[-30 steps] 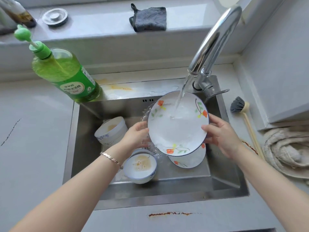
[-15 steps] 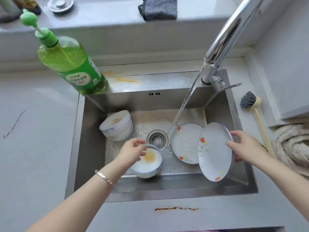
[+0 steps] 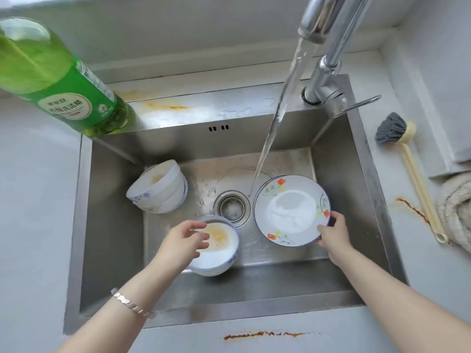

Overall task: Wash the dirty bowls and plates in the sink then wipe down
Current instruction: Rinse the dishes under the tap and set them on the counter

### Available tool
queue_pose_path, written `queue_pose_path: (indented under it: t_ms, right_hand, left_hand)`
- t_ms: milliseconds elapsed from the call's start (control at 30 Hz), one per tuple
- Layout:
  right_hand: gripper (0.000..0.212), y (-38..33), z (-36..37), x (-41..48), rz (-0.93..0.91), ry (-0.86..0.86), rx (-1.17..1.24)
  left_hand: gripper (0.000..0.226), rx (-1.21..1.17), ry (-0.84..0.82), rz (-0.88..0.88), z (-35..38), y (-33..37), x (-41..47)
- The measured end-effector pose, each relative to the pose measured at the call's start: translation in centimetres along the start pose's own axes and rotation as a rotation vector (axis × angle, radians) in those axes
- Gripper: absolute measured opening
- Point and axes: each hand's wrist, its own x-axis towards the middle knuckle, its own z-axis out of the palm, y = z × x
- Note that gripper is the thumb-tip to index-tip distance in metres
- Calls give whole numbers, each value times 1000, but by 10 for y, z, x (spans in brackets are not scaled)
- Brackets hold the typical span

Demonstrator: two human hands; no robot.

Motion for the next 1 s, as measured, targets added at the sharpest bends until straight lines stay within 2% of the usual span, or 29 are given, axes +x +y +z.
queue_pose_path:
  t_ms: [133, 367, 467, 500, 533, 600, 667, 733, 833, 1000]
  right_hand:
    - [49, 12, -2, 17, 27, 42, -10]
    - [49, 29, -5, 33, 36, 56, -254]
    - [47, 25, 10, 14, -109, 168, -581]
    - [45, 21, 21, 2, -194, 147, -663]
    - [40, 18, 35, -11, -230, 56, -710]
    - [23, 14, 69, -38, -145, -229, -763]
    - [28, 16, 101, -61, 88, -453, -798]
    - [36, 22, 129, -75, 294, -547, -733]
    - [42, 40, 157, -78, 363, -457, -589]
    - [39, 44, 158, -87, 238, -309, -593]
  left_hand:
    - [22, -19, 15, 0, 2, -5, 5]
    - [23, -62, 6, -49, 6, -15, 3]
    - [24, -42, 22, -44, -4, -20, 0]
    - [24, -36, 28, -40, -8, -22, -1]
    - [24, -33, 35, -38, -12, -23, -1]
    - [24, -36, 44, -38, -19, -27, -2]
    - [23, -44, 46, -43, -26, -30, -2]
    - [22, -54, 46, -40, -33, -35, -3]
    - [21, -67, 51, -43, -44, -41, -2]
    - [21, -97, 71, -62, -62, -50, -2]
